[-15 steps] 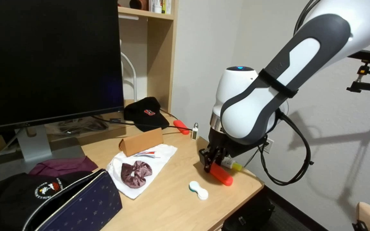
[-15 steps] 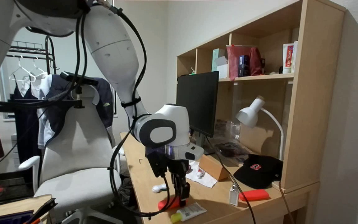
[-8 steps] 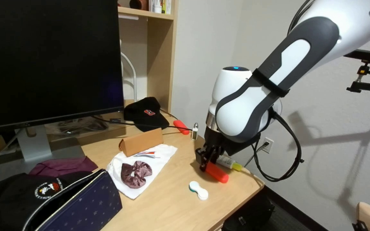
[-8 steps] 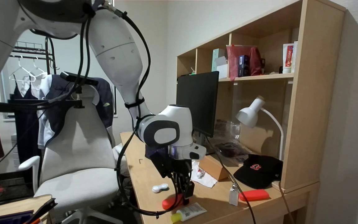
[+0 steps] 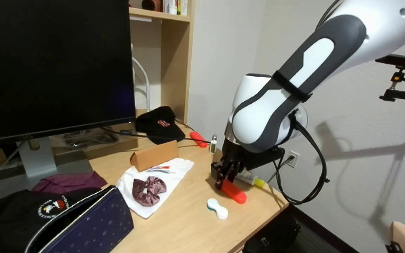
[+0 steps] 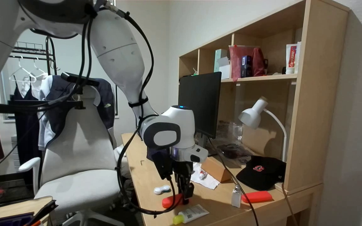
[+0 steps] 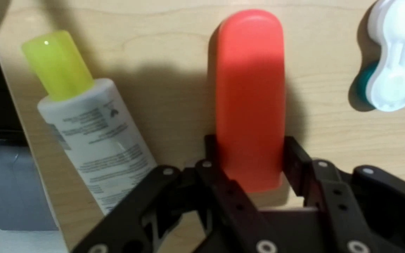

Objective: Pick up the red object and move it close to the edge of the table.

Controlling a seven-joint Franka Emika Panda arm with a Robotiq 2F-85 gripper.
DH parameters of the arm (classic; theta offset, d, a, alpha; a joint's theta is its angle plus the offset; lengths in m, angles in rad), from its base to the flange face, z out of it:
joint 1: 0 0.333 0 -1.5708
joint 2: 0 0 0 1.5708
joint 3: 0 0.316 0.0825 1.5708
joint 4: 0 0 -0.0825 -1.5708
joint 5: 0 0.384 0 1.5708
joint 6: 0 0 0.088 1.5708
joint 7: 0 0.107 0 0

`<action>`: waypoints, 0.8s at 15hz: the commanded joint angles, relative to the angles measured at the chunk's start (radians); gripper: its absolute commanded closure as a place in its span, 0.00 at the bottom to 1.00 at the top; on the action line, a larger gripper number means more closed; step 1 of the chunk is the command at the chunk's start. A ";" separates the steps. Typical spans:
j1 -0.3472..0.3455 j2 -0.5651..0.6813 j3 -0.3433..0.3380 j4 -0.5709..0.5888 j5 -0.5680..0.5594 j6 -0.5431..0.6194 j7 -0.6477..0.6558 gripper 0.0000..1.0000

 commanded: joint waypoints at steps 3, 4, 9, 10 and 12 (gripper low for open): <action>0.000 0.017 0.000 0.008 0.026 -0.011 -0.007 0.26; 0.005 0.017 -0.006 0.006 0.021 -0.009 -0.003 0.21; 0.039 -0.005 -0.043 -0.017 -0.002 0.011 0.032 0.00; 0.049 -0.015 -0.053 -0.023 -0.011 0.015 0.038 0.00; 0.048 -0.034 -0.047 -0.030 -0.012 0.006 0.016 0.00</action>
